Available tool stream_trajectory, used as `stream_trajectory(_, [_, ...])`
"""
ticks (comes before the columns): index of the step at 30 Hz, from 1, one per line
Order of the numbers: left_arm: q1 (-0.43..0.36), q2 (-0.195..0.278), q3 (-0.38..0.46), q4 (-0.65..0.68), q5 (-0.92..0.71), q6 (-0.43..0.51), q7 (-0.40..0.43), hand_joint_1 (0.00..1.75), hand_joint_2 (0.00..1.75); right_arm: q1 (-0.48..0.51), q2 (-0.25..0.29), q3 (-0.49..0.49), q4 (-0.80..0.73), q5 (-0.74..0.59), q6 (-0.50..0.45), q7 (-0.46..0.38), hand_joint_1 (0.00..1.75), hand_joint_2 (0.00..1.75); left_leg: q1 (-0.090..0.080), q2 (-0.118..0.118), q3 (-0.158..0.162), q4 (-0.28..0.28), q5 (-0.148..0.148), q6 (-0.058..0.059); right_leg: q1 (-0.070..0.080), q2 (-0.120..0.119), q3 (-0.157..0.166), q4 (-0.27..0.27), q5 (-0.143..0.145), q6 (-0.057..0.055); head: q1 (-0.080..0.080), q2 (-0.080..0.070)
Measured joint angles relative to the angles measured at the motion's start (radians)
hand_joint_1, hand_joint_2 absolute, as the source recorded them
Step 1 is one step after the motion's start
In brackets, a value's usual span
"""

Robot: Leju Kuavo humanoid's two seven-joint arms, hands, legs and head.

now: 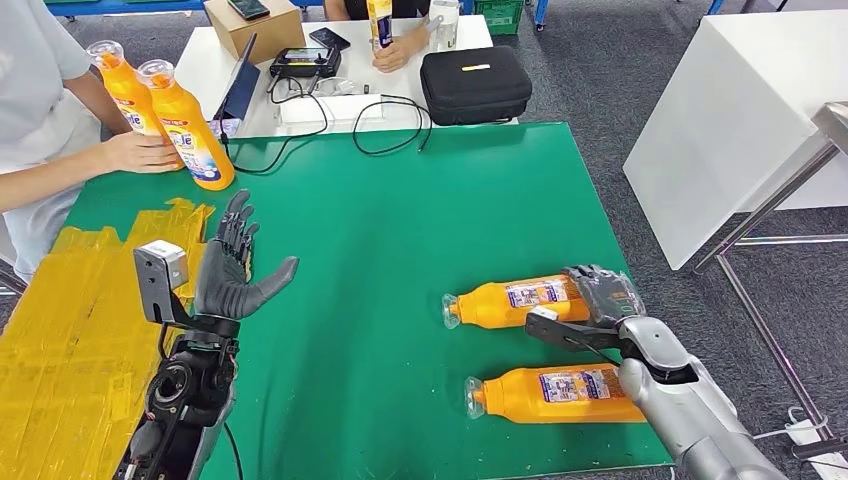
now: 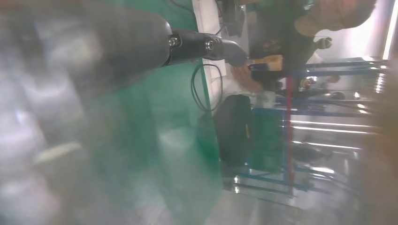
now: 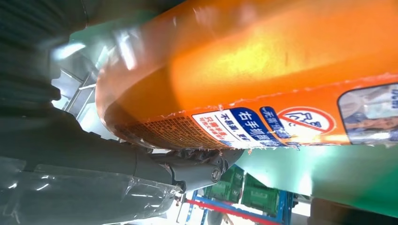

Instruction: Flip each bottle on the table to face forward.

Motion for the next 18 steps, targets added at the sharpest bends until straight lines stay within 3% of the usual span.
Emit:
stream_trajectory(9, [0.000, -0.001, -0.002, 0.000, 0.002, -0.004, 0.013, 0.00, 1.75, 0.022, 0.052, -0.054, 0.004, -0.024, -0.120, -0.012, 1.75, 1.75, 0.000, 0.000, 0.000, 0.000, 0.000, 0.000, 0.000, 0.000, 0.000, 0.000, 0.000, 0.000, 0.000, 0.000])
stream_trajectory(13, [0.001, -0.001, -0.014, -0.012, -0.013, -0.012, 0.030, 0.00, 1.75, 0.066, 0.118, -0.139, -0.079, -0.148, -0.194, -0.038, 1.75, 1.75, 0.000, 0.000, 0.000, 0.000, 0.000, 0.000, 0.001, 0.000, 0.000, 0.000, 0.000, 0.000, 0.000, 0.000])
stream_trajectory(18, [0.001, -0.001, -0.033, -0.037, -0.028, -0.012, 0.045, 0.00, 1.75, 0.113, 0.196, -0.227, -0.205, -0.226, -0.211, -0.041, 1.75, 1.75, 0.001, 0.000, 0.000, 0.000, 0.000, 0.000, 0.001, 0.000, 0.000, 0.000, 0.000, 0.000, 0.000, 0.000])
